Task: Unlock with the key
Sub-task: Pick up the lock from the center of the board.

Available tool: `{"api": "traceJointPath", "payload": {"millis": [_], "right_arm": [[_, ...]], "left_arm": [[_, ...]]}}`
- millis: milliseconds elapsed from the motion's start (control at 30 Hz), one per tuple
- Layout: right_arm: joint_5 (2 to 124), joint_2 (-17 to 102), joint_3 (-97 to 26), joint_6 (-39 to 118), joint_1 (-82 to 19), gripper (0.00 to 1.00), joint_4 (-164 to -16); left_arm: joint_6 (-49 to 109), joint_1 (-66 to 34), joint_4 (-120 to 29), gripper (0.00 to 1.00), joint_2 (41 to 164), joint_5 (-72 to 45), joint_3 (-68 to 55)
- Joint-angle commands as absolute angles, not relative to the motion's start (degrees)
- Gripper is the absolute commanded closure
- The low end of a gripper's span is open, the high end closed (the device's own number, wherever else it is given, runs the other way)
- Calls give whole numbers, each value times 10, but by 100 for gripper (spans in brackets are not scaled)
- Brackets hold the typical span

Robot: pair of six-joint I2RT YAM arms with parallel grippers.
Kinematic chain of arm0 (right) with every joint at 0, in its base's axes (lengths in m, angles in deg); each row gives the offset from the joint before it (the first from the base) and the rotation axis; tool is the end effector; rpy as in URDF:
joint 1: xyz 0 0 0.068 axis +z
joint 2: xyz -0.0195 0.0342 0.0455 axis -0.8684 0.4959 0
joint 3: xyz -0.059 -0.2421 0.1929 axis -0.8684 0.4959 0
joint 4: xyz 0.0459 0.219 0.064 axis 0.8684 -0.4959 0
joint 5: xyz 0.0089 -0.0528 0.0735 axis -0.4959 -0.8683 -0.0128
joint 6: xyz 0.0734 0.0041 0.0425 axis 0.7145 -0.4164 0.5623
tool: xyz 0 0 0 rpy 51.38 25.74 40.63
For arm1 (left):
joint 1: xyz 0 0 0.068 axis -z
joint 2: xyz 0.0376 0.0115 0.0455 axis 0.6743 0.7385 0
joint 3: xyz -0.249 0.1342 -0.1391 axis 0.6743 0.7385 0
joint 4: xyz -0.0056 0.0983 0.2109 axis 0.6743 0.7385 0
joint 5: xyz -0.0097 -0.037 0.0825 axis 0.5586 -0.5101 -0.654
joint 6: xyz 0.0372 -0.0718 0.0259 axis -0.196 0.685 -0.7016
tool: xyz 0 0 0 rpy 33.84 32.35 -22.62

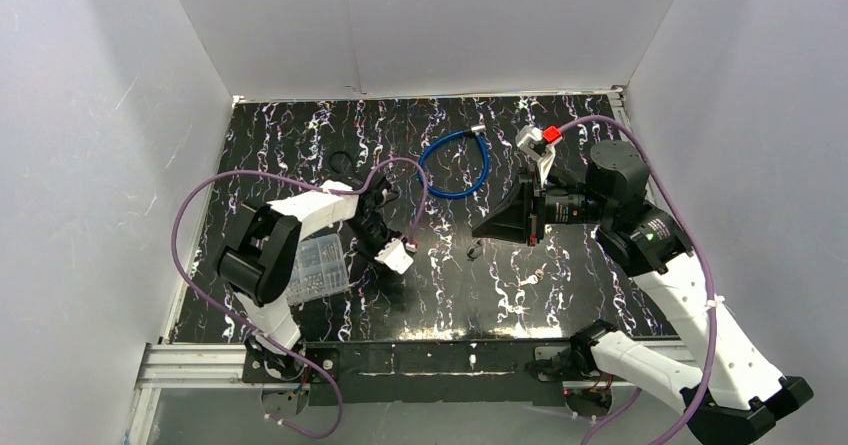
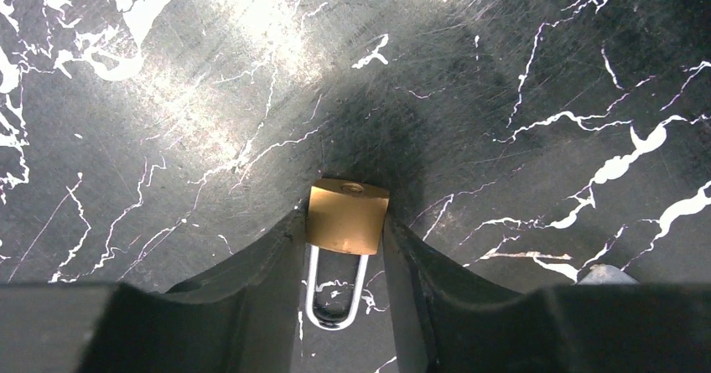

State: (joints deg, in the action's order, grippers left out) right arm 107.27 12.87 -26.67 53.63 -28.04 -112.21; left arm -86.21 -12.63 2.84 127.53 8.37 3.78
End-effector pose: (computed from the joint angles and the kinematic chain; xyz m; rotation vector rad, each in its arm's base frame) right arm 0.0877 0.1242 0.4517 -0.8937 1.6499 1.4230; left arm 0.2364 -0.1786 0.1916 2.5045 1.0301 -0.5128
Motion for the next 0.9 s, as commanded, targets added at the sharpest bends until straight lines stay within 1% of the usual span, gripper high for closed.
{"api": "traceJointPath", "payload": {"millis": [0,167,333,367,533,600,800,867], "right_arm": [[1074,123,-268,542,-285,99,-1104],[1072,120,-257,545,-287,99,-1101],[1071,122,-249,551,-291,99,-1099],[1070,123,-250,554,-291,99,-1099],[1060,139,-274,549,-292,99,-1128],[1064,136,-270,552,-292,99,-1118],[1097,150,-288,549,-292,99,-1134],[1110,157,-294,546,-291,99,-1139]], "left_arm": [[-896,-117,31,68,1273,75,56],[-894,-114,26,87,1250,81,60],[-860,-114,11,94,1167,120,48],[-857,-114,7,99,1143,131,44],[-825,-113,4,100,1039,177,10],[-793,-113,-14,100,965,216,-4],[-746,-112,-107,100,830,282,12],[-729,-111,-134,100,804,297,15]]}}
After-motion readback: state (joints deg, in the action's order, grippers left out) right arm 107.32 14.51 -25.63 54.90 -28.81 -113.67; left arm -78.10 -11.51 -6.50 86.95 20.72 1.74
